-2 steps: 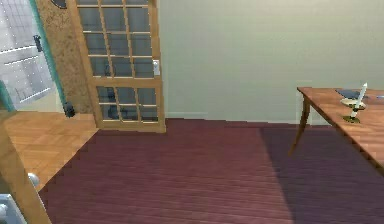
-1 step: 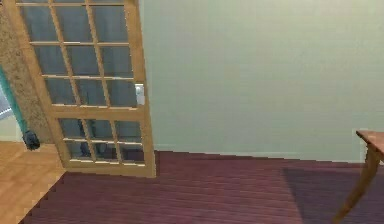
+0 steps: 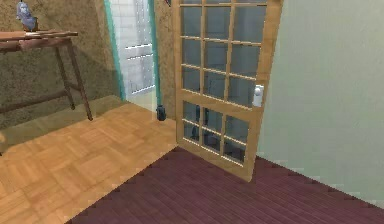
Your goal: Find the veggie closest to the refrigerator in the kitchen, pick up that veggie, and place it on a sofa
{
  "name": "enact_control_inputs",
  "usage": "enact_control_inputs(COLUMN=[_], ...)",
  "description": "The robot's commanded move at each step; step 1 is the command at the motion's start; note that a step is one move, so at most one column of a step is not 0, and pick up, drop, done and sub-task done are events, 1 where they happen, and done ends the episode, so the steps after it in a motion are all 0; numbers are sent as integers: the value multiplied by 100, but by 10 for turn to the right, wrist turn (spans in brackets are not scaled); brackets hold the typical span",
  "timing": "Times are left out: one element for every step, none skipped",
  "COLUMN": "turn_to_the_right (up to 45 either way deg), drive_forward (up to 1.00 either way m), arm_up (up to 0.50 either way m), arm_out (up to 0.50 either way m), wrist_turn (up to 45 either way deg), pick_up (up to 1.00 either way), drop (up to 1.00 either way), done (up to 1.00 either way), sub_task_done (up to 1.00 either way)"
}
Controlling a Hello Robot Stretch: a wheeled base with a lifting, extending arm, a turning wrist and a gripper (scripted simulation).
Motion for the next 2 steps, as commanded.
enact_control_inputs(turn_to_the_right=[0, -450], drive_forward=[55, 0], arm_up=[0, 0], arm_out=[0, 0], wrist_turn=[0, 0], pick_up=[0, 0], drop=[0, 0], done=[0, 0], sub_task_done=[0, 0])
